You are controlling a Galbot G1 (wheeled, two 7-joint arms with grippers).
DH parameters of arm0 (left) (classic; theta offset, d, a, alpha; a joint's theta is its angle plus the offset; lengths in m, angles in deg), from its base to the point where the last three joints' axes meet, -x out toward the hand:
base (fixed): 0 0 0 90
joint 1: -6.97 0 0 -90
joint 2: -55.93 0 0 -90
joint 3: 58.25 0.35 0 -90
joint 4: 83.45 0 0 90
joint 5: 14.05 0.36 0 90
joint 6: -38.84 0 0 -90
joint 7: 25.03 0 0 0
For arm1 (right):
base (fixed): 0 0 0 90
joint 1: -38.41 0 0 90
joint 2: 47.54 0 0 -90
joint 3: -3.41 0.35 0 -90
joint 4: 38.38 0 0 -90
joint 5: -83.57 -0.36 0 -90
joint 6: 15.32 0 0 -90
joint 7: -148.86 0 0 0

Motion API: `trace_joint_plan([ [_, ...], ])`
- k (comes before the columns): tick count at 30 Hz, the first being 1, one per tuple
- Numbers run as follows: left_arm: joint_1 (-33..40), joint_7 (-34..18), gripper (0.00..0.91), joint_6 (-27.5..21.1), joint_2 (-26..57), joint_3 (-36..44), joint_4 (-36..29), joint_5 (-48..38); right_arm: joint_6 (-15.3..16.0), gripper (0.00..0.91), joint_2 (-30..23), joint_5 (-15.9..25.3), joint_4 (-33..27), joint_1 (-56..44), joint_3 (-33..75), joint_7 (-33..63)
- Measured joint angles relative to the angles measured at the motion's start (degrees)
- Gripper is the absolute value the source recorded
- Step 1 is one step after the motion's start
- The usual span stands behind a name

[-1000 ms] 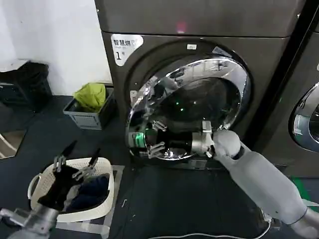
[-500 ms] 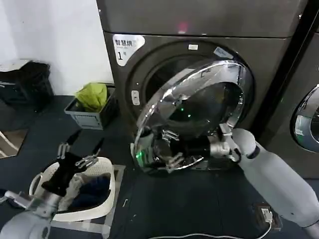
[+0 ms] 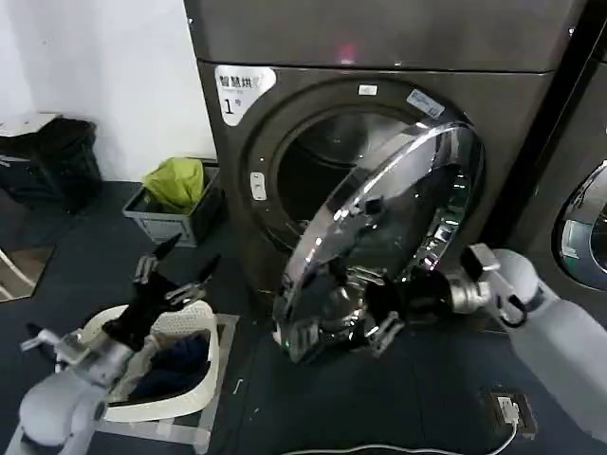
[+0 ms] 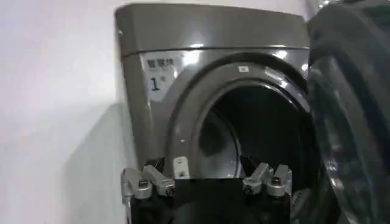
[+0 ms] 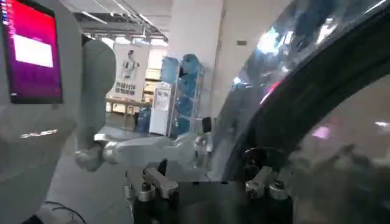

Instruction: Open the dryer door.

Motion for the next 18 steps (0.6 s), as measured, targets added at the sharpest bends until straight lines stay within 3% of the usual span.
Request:
trace_joint_plan([
  [9,9.3,0.6,0.907,0.0,0.4,9.8,5.5,1.0,-2.3,0.907,4.0,-0.7,1.5,-18.0,19.0,2.4],
  [18,17.4,1.3,0.907,0.4,0.2,20.3,9.9,1.1,-6.4,0.907,2.8,-1.8,1.1,-40.4,43.0,3.6],
])
